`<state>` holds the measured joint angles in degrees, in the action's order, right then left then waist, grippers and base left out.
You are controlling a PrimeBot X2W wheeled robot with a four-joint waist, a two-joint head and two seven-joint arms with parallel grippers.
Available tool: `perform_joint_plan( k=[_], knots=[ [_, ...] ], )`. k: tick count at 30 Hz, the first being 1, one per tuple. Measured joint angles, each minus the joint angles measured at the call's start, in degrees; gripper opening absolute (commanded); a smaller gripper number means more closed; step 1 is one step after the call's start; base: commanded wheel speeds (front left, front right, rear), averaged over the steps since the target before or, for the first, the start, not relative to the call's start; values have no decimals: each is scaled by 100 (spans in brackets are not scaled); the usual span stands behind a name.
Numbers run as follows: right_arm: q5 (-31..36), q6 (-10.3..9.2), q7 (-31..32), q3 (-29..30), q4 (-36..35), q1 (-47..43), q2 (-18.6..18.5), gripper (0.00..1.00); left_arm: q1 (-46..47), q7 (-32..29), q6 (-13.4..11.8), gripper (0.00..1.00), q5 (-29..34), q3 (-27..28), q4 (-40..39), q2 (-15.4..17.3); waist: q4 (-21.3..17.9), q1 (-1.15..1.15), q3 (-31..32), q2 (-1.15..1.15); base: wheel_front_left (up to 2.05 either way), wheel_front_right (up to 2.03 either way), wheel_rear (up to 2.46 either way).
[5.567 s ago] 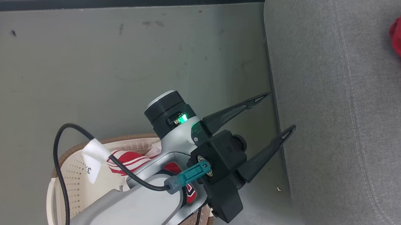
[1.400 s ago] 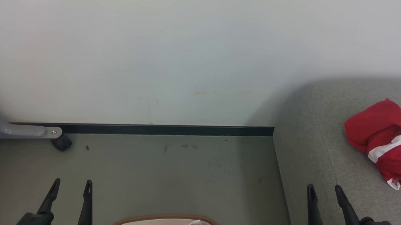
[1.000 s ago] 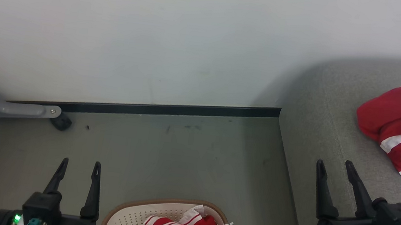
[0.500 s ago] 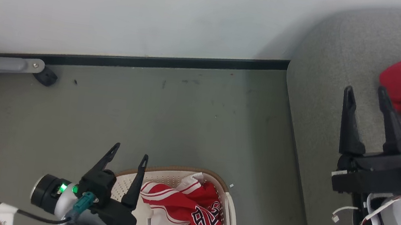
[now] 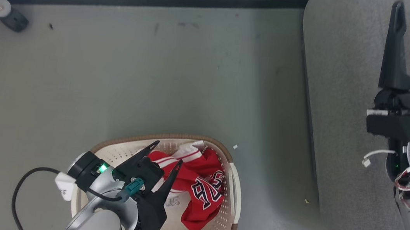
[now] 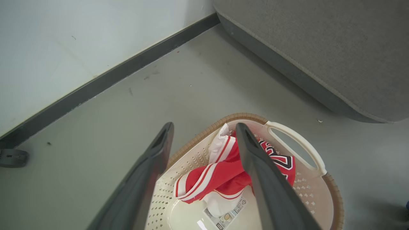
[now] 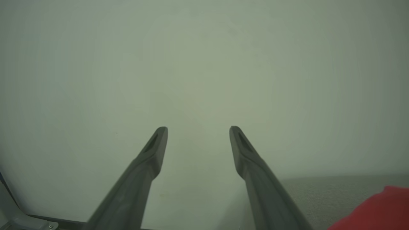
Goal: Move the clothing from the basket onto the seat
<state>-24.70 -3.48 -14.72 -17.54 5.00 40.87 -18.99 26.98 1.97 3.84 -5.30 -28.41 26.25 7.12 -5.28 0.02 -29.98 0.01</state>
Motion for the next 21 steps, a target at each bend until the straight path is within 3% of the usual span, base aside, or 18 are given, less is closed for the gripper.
perform_joint_plan(
  k=[21],
  knots=[
    [4, 147, -1, 55, -110, 937, 191, 100, 1005, -298, 277, 100, 710, -984, 1451, -45, -339, -1, -1416, 0, 0, 0, 0]
  ],
)
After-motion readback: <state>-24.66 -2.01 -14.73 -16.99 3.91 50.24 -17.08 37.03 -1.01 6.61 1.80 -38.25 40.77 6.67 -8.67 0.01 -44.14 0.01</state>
